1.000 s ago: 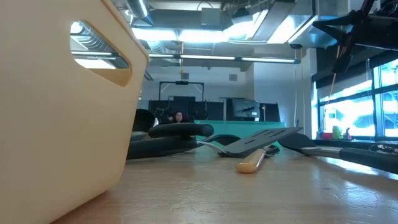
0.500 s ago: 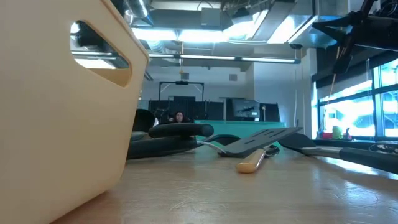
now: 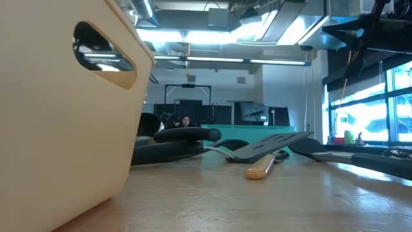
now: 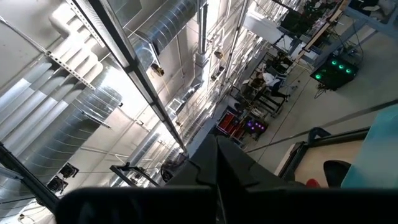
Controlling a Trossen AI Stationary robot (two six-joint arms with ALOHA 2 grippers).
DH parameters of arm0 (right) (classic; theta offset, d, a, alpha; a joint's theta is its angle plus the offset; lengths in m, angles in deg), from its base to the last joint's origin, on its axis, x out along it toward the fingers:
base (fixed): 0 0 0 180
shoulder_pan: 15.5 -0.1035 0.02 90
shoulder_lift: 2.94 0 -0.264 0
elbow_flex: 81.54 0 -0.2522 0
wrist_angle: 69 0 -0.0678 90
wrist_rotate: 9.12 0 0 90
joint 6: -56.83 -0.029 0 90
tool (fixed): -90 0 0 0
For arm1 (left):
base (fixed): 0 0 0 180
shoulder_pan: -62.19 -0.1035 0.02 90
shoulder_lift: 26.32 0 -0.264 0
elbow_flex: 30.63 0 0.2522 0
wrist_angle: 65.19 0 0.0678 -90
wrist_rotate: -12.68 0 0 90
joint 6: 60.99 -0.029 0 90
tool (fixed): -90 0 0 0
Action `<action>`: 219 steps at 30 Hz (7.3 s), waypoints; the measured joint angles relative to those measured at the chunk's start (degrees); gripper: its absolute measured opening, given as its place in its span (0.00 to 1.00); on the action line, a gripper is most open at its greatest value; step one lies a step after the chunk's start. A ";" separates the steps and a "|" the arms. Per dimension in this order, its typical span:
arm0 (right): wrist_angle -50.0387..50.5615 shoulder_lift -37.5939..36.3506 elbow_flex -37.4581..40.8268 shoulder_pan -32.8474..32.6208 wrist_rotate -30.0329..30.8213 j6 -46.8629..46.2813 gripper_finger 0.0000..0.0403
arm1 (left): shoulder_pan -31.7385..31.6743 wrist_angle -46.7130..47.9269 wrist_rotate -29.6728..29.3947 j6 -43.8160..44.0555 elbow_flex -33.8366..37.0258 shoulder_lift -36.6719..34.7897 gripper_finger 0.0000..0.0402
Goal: Pick & Place Kitchen Items
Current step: Put the black serving spoon into the blue bin
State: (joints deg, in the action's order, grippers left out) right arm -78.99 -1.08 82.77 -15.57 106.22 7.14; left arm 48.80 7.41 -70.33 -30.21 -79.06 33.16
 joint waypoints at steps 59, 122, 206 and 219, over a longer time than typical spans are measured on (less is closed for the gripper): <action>0.97 0.01 0.00 -0.03 -0.08 -0.90 0.00 | -0.22 -11.40 -8.74 4.36 -0.18 23.34 0.41; -6.24 0.01 -5.84 -0.03 -26.60 -2.15 0.00 | 8.34 -83.49 41.77 37.94 -4.47 16.57 0.10; 38.42 86.74 -46.83 -30.23 -42.02 -10.94 0.00 | 7.32 -81.74 28.77 32.40 -17.36 24.72 0.10; 67.28 79.80 -56.05 -35.21 -31.75 -14.58 0.00 | 5.33 -78.39 45.57 35.69 -17.36 24.74 0.10</action>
State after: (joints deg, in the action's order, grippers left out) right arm -11.72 78.71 26.72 -50.77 74.47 -7.44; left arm 54.13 -70.99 -24.77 5.48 -96.42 57.90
